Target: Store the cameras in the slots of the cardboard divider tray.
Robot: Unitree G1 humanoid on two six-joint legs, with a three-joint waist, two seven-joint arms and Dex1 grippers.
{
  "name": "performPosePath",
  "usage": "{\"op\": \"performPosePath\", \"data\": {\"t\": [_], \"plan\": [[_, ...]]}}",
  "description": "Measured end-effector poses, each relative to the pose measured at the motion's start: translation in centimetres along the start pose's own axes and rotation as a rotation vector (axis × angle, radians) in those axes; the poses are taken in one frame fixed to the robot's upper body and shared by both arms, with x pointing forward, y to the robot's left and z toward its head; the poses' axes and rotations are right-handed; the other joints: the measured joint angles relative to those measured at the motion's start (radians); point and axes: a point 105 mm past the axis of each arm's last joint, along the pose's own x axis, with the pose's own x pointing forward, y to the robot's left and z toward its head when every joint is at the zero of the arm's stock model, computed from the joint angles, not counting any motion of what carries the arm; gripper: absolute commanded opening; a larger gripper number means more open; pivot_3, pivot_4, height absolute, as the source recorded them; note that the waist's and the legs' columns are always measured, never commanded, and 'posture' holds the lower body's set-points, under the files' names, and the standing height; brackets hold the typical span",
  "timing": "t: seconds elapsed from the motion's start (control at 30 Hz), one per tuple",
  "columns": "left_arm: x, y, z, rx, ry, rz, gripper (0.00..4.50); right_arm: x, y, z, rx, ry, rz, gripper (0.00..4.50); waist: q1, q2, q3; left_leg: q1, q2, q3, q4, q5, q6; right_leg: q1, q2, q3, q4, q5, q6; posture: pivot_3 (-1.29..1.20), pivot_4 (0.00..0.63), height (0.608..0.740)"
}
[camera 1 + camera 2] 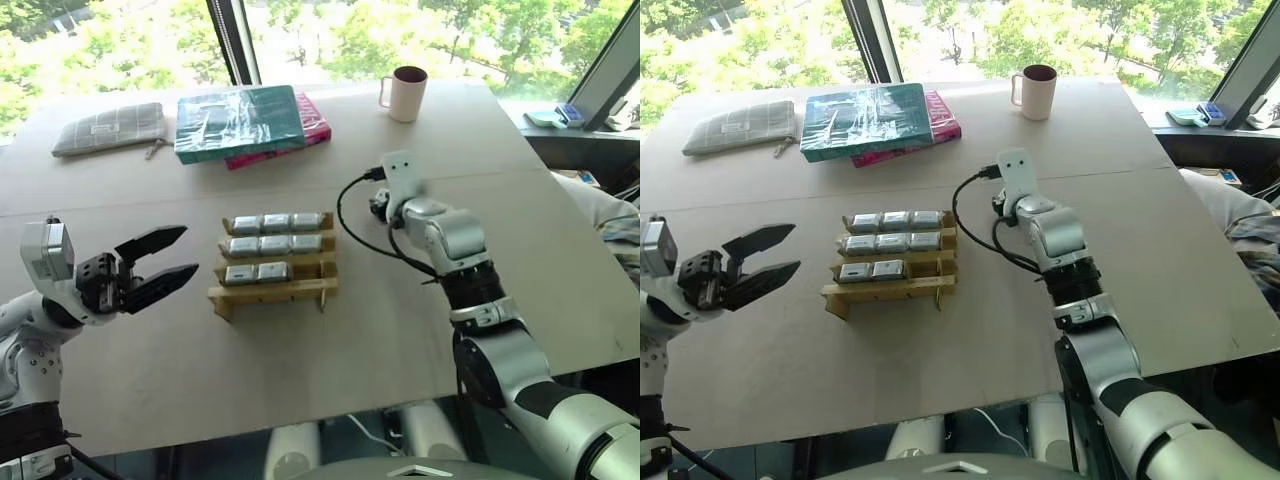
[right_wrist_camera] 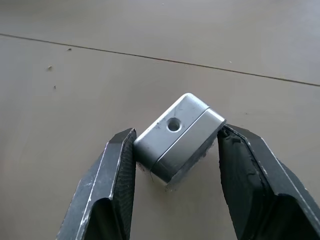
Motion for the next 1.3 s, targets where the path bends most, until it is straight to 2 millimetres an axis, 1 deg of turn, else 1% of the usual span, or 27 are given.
{"op": "performPosePath", "data": {"t": [0.17,0.2,0.3,0.37,0.47,0.57,0.63,0.7,0.73,0.8,0.83,0.93,1.03,1.1,1.23,1.3], "plan": [[0.5,-0.1,-0.2,0.001,-0.021,0.005,4.12,-1.4,-0.9,-0.5,-0.133,-0.032,0.054,1.81,0.002,0.000,0.000,-0.001,0.000,0.000,0.000,0.000,0.000,0.000,0.000,0.000,-0.001,-0.001,0.001,0.00,0.150,0.740],[0.7,-0.1,-0.1,0.002,-0.027,0.003,4.12,-2.0,-1.0,-0.5,-0.174,-0.069,0.087,1.81,0.002,0.000,0.000,-0.001,0.000,0.000,0.000,0.000,0.000,0.000,0.000,0.000,-0.001,-0.001,0.002,0.00,0.150,0.740],[1.0,0.0,-0.2,0.001,-0.032,0.000,4.12,-3.1,-0.7,-0.2,-0.208,-0.121,0.183,1.81,-0.001,0.000,0.000,0.000,0.000,0.000,0.000,0.000,0.000,0.000,0.001,0.000,-0.001,-0.002,0.003,0.00,0.150,0.740],[1.0,0.0,-0.2,0.000,-0.034,-0.002,4.12,-3.6,-0.5,-0.5,-0.230,-0.127,0.247,1.81,-0.002,0.000,0.000,0.001,0.000,0.000,0.000,0.000,0.000,0.000,0.001,0.000,0.000,-0.002,0.003,0.00,0.150,0.740],[1.1,0.0,-0.2,0.001,-0.036,-0.005,4.12,-4.2,-0.4,-1.9,-0.251,-0.091,0.339,1.81,0.001,0.000,0.000,0.001,0.000,0.000,0.000,0.000,0.000,0.000,0.001,0.000,0.000,-0.002,0.003,0.00,0.150,0.740],[1.3,0.0,-0.1,0.002,-0.037,-0.009,4.12,-4.7,0.5,-3.6,-0.258,-0.048,0.437,1.81,0.002,0.000,0.000,0.000,0.000,0.000,0.000,0.000,0.000,0.000,0.001,0.000,0.000,-0.002,0.003,0.00,0.150,0.740],[1.3,0.0,-0.1,0.005,-0.039,-0.012,4.12,-4.9,0.6,-3.7,-0.276,-0.043,0.454,1.81,0.001,0.000,0.000,0.000,0.000,0.001,0.000,0.000,0.000,0.000,0.001,0.001,0.000,-0.002,0.003,0.00,0.150,0.740],[1.3,0.0,-0.1,0.005,-0.038,-0.012,4.12,-5.0,0.7,-3.7,-0.278,-0.043,0.462,2.87,0.001,0.000,0.000,0.001,0.000,0.001,0.000,0.000,0.000,0.000,0.001,0.001,0.000,-0.002,0.003,0.00,0.150,0.740],[1.3,0.0,-0.1,0.005,-0.038,-0.013,4.12,-5.0,0.8,-3.7,-0.280,-0.042,0.466,3.27,0.002,0.000,0.000,0.001,0.000,0.001,0.000,0.000,0.000,0.000,0.001,0.000,0.000,-0.002,0.003,0.00,0.150,0.740],[1.3,0.0,-0.1,0.005,-0.038,-0.013,4.12,-4.9,0.9,-3.8,-0.280,-0.041,0.470,4.21,0.002,0.000,0.000,0.001,0.000,0.001,0.000,0.000,0.000,0.000,0.001,0.001,0.000,-0.002,0.003,0.00,0.150,0.740],[1.3,0.0,-0.1,0.005,-0.038,-0.014,4.12,-4.9,0.9,-3.8,-0.279,-0.041,0.469,4.46,0.002,0.000,0.000,0.001,0.000,0.001,0.000,0.000,0.000,0.000,0.001,0.001,0.000,-0.002,0.003,0.00,0.150,0.740],[1.4,0.0,-0.1,0.004,-0.036,-0.018,4.12,-5.0,1.0,-3.8,-0.276,-0.039,0.464,4.46,0.003,0.000,0.000,0.000,0.000,0.001,0.000,0.000,0.000,0.000,0.001,0.001,0.000,-0.002,0.003,0.00,0.150,0.740],[1.5,-0.1,-0.3,-0.002,-0.028,-0.027,4.12,-5.3,1.8,-3.7,-0.239,-0.024,0.475,4.46,0.003,0.000,0.000,0.000,0.000,0.001,0.000,0.000,0.000,0.000,0.001,0.000,0.000,-0.002,0.003,0.00,0.150,0.740],[1.6,-0.1,-0.4,-0.005,-0.016,-0.032,4.12,-5.7,2.4,-3.4,-0.186,-0.015,0.484,4.46,0.003,0.000,0.000,0.000,0.000,0.001,0.000,0.000,0.000,0.000,0.001,0.000,0.000,-0.002,0.003,0.00,0.150,0.740],[1.6,0.0,-0.5,-0.007,-0.006,-0.033,4.12,-6.1,2.6,-3.4,-0.096,0.040,0.459,4.46,0.003,0.000,0.000,0.000,0.000,0.001,0.000,0.000,0.000,0.000,0.000,0.000,0.000,-0.002,0.003,0.00,0.150,0.740],[1.6,0.0,-0.6,-0.015,-0.003,-0.033,4.12,-6.3,2.9,-3.2,-0.012,0.085,0.446,4.46,0.003,0.000,0.000,0.000,0.000,0.001,0.000,0.000,0.000,0.000,0.000,0.000,0.000,-0.002,0.003,0.00,0.150,0.740]]}}
